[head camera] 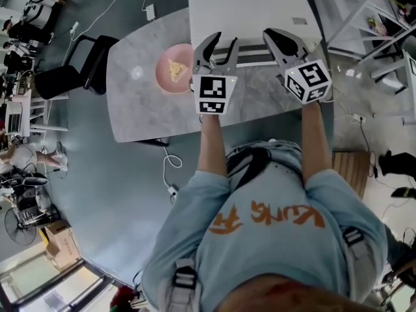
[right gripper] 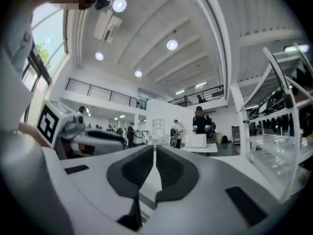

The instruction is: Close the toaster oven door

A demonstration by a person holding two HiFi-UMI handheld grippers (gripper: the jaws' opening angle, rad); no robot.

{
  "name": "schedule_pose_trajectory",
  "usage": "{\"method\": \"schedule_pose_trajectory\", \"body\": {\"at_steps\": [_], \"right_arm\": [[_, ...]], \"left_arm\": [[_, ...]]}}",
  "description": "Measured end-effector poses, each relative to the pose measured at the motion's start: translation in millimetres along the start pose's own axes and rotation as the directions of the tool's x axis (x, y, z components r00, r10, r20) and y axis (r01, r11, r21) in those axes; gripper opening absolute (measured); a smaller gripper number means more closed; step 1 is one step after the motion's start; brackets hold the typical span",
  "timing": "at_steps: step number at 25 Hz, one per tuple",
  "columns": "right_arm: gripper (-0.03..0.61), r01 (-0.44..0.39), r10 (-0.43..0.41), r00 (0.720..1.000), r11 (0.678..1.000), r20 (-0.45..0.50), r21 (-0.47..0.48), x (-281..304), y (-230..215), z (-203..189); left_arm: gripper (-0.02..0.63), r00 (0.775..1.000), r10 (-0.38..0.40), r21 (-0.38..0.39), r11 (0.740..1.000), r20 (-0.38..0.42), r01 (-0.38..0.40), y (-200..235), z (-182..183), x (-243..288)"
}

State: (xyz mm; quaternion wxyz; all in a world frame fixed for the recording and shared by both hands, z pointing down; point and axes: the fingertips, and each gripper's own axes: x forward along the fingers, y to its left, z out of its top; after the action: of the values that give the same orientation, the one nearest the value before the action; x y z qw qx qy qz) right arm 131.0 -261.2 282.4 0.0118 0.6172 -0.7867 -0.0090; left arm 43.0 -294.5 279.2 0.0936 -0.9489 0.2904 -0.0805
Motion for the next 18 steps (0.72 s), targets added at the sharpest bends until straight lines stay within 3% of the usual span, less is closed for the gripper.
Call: {"method": "schedule_pose_trajectory", "body": {"at_steps": [3, 7, 10, 14, 16, 18], "right_arm": [[-0.003, -0.006, -0.003, 0.992, 0.997, 0.124, 0.075, -2, -3, 30], [-0.003, 0.059, -0.079, 0.979, 0.992, 0.186, 0.112, 7, -23, 59], [-0.003, 0.079, -0.102, 0.971, 0.990, 0.215, 0.113, 18, -32, 80], [-0.003, 0.207, -0.213, 0.968, 0.976, 0.133, 0.064, 28, -49, 79], [-0.005, 0.269, -0.269, 0.961, 0.963, 0.062, 0.018, 25, -58, 66], [-0.005, 0.279, -0.279, 0.960, 0.960, 0.035, 0.001, 22, -61, 57]], "left_arm": [[0.032, 0.994, 0.100, 0.056, 0.993, 0.048, -0.103, 12, 24, -8], [0.003, 0.967, 0.214, -0.004, 0.976, 0.141, -0.216, 33, 62, -12], [0.003, 0.946, 0.285, -0.075, 0.958, 0.154, -0.277, 54, 76, -8], [0.002, 0.921, 0.377, -0.194, 0.915, 0.102, -0.354, 79, 64, -10], [0.002, 0.915, 0.397, -0.212, 0.902, 0.068, -0.376, 80, 51, -12], [0.002, 0.916, 0.398, -0.227, 0.897, 0.040, -0.380, 77, 39, -12]]}}
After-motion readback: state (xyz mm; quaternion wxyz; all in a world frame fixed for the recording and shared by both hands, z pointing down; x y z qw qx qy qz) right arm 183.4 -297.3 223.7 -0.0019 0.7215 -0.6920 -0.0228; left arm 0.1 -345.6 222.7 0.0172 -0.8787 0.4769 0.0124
